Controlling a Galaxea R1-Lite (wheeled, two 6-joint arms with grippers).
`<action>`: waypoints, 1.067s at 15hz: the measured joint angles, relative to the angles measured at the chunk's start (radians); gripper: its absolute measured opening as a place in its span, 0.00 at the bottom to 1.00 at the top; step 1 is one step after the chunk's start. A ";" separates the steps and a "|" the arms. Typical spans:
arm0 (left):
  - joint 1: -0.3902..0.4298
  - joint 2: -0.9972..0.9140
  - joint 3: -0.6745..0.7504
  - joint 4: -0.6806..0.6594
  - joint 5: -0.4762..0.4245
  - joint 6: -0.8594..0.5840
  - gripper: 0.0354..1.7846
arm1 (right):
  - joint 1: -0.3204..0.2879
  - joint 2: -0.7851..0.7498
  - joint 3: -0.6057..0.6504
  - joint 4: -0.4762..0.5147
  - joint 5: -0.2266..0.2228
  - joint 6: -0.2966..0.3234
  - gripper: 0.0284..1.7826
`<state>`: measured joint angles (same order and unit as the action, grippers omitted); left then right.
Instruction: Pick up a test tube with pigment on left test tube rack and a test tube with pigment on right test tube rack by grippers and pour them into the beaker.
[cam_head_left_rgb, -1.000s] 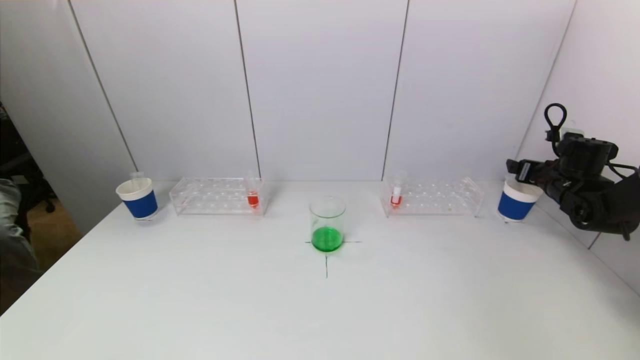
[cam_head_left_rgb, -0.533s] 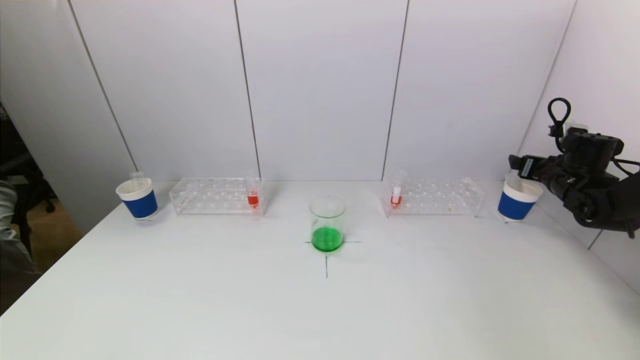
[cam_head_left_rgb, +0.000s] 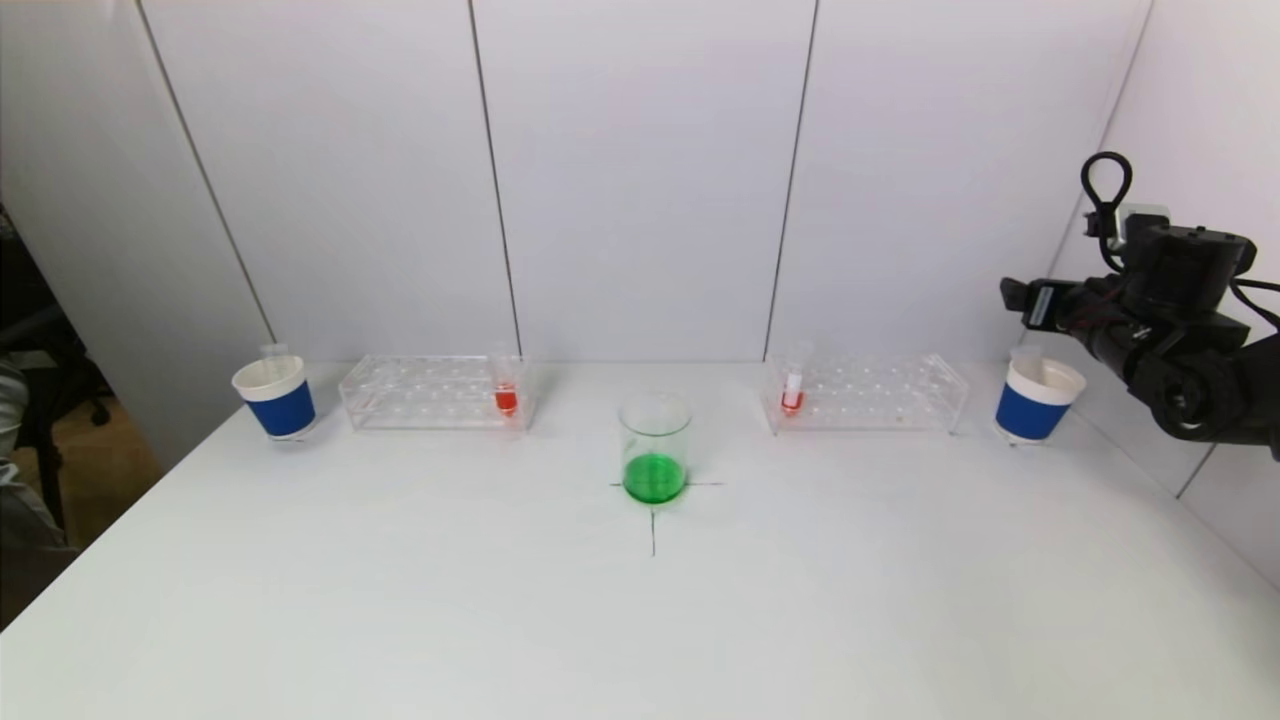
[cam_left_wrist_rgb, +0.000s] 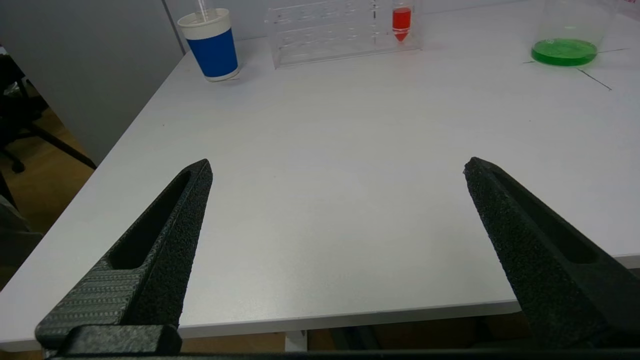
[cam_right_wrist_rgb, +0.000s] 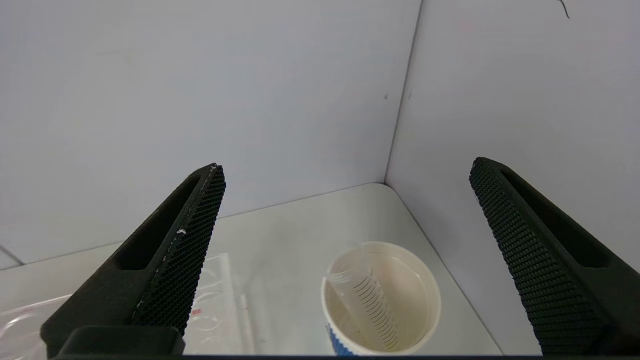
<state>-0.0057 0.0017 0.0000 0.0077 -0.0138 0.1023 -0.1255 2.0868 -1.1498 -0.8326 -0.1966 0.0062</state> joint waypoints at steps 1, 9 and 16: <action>0.000 0.000 0.000 0.000 0.000 0.000 0.99 | 0.021 -0.029 0.025 0.000 -0.007 -0.005 1.00; 0.000 0.000 0.000 0.000 0.000 0.000 0.99 | 0.131 -0.402 0.353 0.005 -0.014 -0.051 1.00; 0.000 0.000 0.000 0.000 0.000 0.000 0.99 | 0.199 -0.839 0.732 0.033 -0.022 -0.073 1.00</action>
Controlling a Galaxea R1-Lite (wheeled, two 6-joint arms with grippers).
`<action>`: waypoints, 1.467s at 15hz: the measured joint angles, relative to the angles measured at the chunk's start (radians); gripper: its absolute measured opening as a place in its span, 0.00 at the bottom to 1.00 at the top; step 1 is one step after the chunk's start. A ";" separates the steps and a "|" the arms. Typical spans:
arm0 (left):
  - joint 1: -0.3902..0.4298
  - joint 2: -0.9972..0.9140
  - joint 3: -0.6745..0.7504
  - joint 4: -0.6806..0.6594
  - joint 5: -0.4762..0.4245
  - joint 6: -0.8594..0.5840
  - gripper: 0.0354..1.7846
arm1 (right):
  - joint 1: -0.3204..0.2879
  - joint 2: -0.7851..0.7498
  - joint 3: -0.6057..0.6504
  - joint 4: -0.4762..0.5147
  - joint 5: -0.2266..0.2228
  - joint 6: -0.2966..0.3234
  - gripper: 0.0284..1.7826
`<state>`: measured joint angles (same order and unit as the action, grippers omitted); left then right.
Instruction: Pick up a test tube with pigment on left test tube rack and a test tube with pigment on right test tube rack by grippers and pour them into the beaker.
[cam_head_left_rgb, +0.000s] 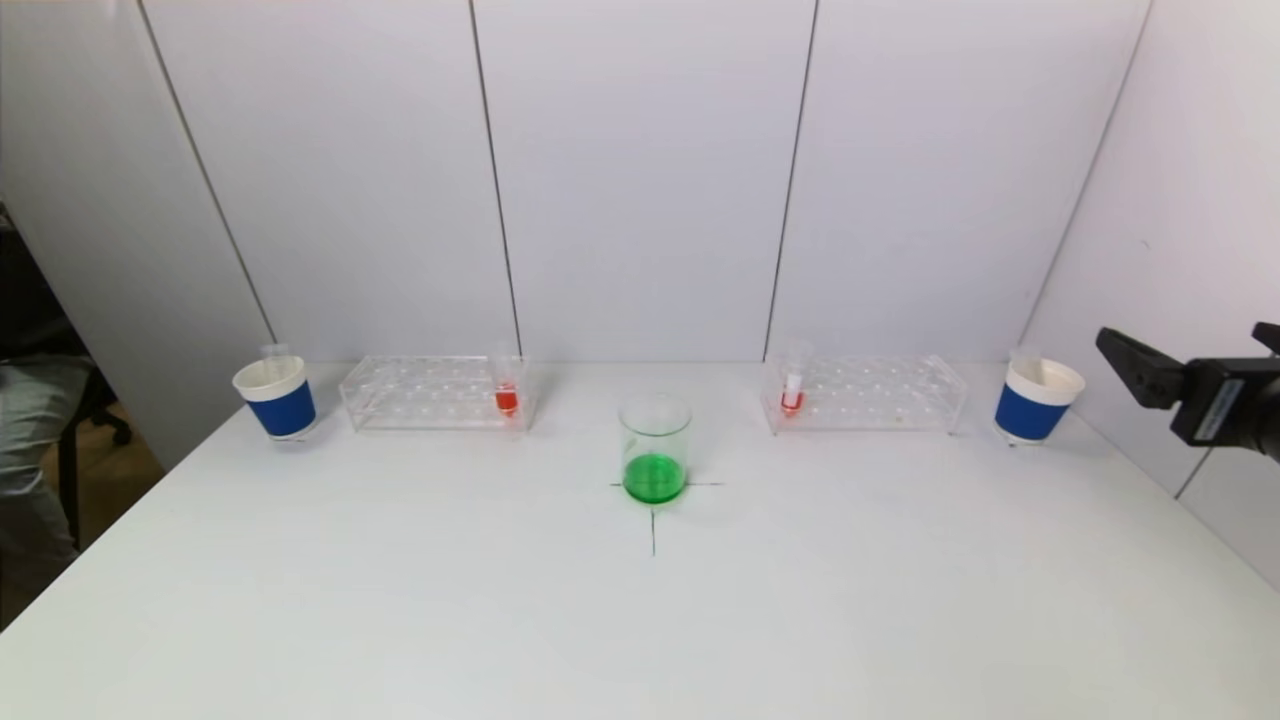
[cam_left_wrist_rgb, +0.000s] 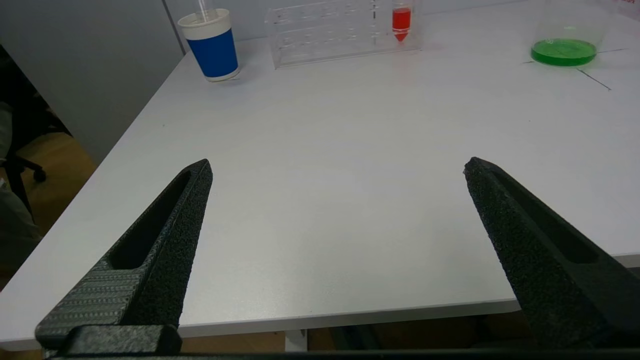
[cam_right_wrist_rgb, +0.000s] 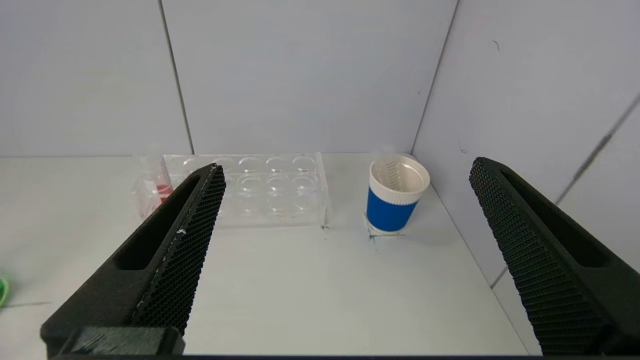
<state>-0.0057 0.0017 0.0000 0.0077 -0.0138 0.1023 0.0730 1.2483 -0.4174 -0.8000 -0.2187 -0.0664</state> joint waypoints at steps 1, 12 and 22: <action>0.000 0.000 0.000 0.000 0.000 0.000 0.99 | 0.002 -0.060 0.047 0.008 -0.013 -0.011 1.00; 0.000 0.000 0.000 0.000 0.000 0.000 0.99 | 0.008 -0.776 0.305 0.464 0.020 -0.079 1.00; 0.000 0.000 0.000 0.000 0.000 0.000 0.99 | -0.062 -1.190 0.370 0.837 0.198 -0.074 1.00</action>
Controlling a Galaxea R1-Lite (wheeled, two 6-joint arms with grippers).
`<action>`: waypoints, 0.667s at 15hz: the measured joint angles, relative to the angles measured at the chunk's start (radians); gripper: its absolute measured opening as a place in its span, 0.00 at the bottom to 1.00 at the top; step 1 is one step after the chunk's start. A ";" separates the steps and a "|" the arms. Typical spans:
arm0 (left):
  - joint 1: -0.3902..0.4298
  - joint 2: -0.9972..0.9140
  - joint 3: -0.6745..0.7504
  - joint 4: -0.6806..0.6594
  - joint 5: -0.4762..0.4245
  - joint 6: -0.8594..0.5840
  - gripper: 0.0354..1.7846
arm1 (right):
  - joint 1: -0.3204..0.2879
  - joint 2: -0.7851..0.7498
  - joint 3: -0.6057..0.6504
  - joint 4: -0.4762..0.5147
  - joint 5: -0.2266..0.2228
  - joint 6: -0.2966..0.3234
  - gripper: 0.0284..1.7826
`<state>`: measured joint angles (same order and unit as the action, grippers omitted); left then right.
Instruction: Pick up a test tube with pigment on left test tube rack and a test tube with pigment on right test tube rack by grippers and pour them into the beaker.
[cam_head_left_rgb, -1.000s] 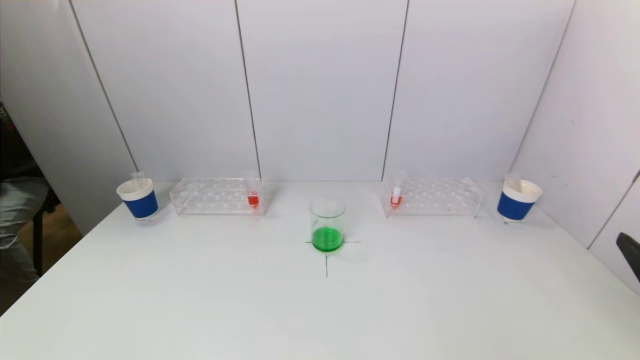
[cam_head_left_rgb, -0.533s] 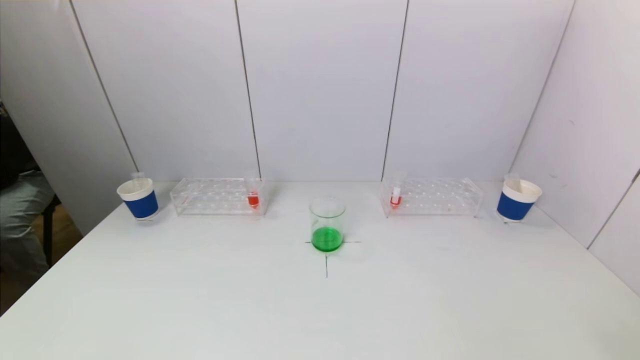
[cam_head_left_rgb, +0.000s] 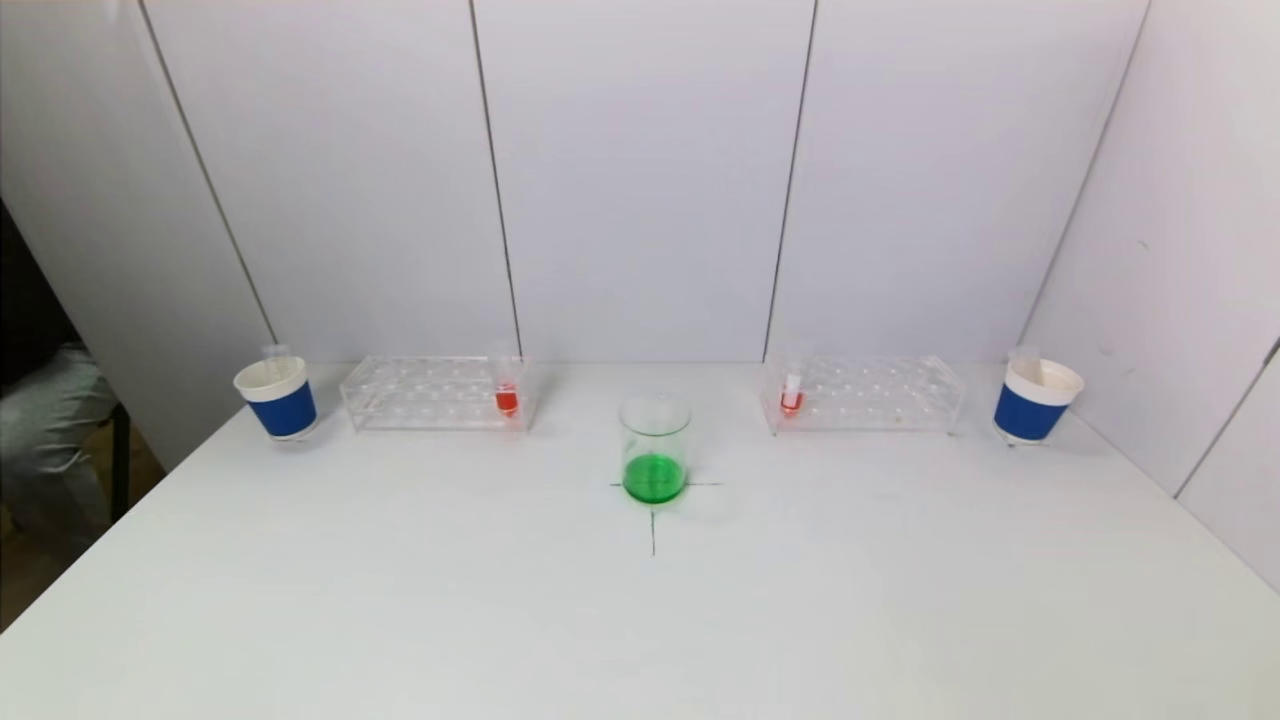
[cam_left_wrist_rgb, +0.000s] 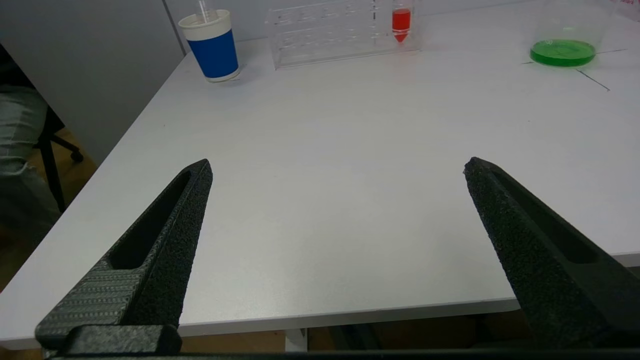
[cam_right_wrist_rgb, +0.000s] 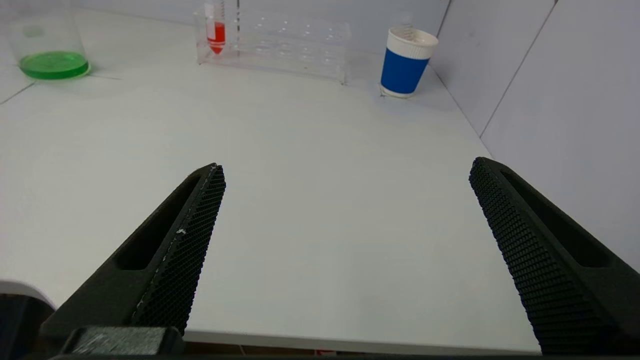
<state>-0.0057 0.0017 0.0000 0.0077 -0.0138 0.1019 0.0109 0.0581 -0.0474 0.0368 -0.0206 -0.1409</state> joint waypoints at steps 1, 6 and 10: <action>0.000 0.000 0.000 0.000 0.000 0.000 0.99 | -0.003 -0.022 -0.001 0.027 0.012 0.001 1.00; 0.000 0.000 0.000 0.000 0.000 0.000 0.99 | -0.004 -0.057 0.035 -0.021 0.058 0.023 1.00; 0.000 0.000 0.000 0.000 0.000 0.000 0.99 | -0.004 -0.060 0.043 -0.029 0.049 0.075 1.00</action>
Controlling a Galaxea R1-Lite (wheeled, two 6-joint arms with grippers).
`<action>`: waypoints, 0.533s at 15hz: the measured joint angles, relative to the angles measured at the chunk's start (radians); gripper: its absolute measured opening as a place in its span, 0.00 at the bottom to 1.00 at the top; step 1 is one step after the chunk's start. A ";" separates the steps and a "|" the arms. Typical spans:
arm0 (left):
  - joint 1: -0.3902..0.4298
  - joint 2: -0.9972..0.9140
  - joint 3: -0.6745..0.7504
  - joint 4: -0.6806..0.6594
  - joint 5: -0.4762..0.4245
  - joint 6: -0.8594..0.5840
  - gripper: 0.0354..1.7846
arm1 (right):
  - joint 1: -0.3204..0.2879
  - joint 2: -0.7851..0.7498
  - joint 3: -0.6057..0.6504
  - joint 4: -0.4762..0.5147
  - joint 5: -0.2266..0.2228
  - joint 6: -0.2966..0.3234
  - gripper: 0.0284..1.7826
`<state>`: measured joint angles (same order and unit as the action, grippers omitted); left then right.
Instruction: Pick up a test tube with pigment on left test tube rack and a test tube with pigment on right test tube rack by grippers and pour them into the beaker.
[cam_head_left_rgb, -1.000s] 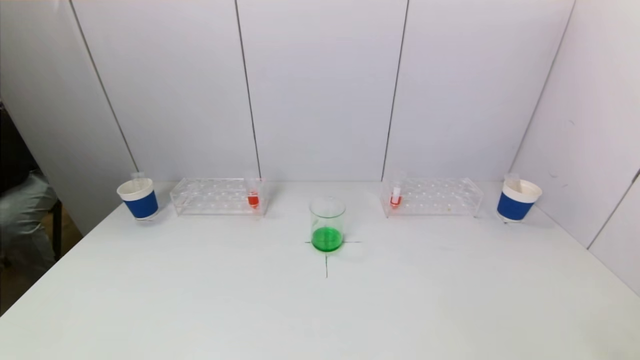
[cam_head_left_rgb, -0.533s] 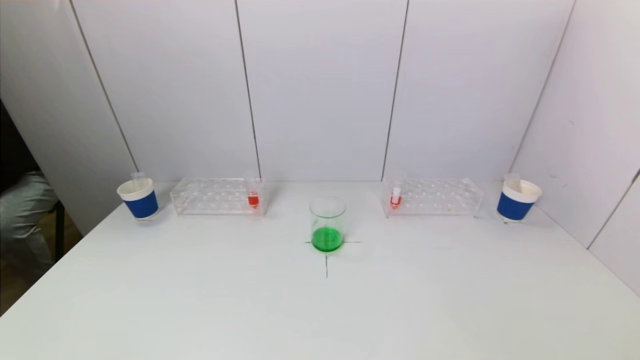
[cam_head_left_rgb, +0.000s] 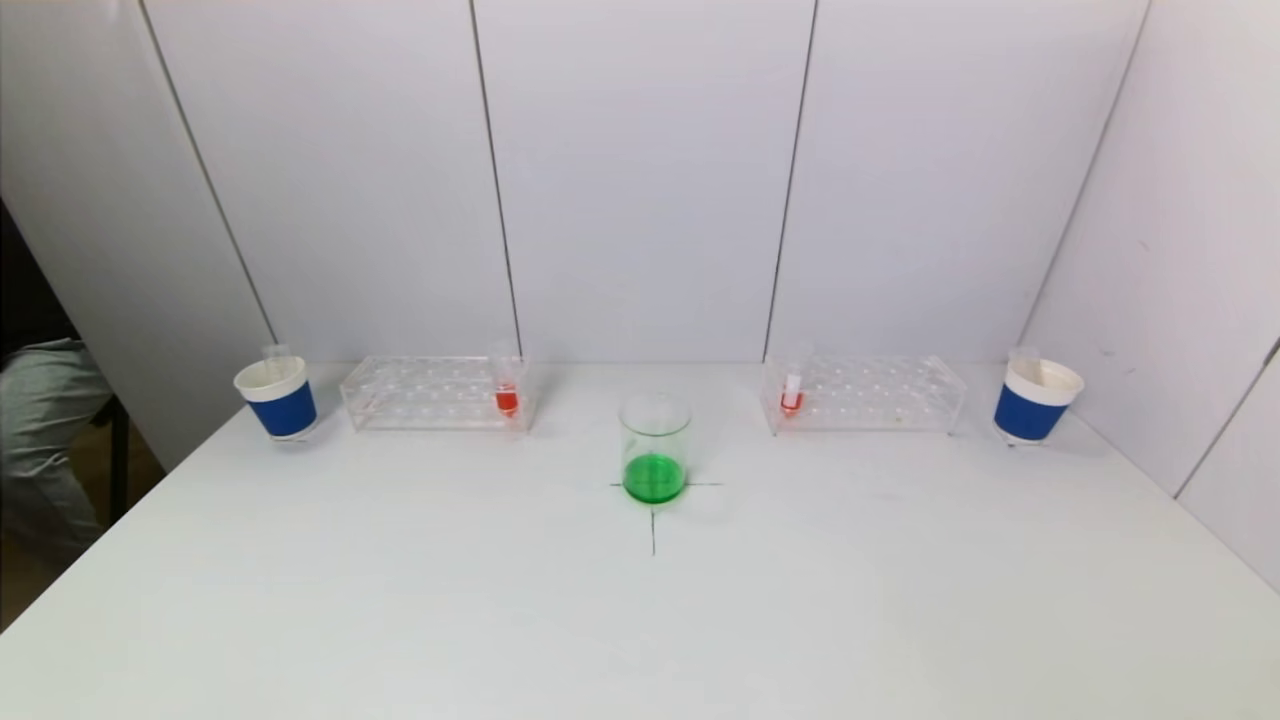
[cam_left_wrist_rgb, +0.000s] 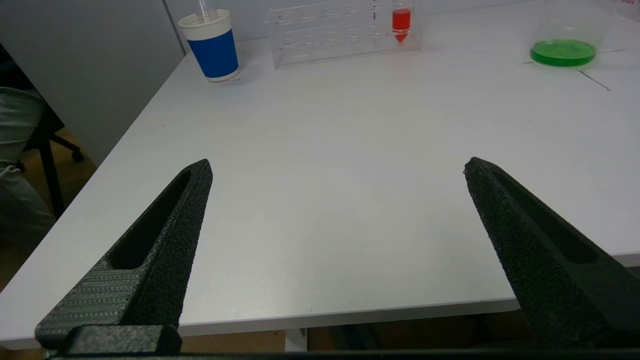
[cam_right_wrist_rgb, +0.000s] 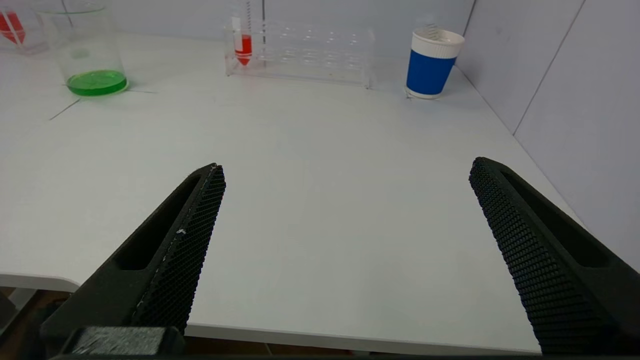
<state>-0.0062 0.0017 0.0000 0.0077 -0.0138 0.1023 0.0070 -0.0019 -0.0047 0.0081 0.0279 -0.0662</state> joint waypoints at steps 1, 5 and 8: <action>0.000 0.000 0.000 0.000 0.000 0.000 0.99 | 0.000 0.000 0.002 -0.012 0.000 0.002 1.00; 0.000 0.000 0.000 0.000 0.000 0.000 0.99 | 0.000 0.000 0.005 -0.015 -0.001 0.002 1.00; 0.000 0.000 0.000 0.000 0.000 0.000 0.99 | 0.000 0.000 0.005 -0.012 -0.002 0.002 1.00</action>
<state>-0.0062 0.0017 0.0000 0.0077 -0.0138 0.1023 0.0072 -0.0019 0.0000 -0.0036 0.0260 -0.0645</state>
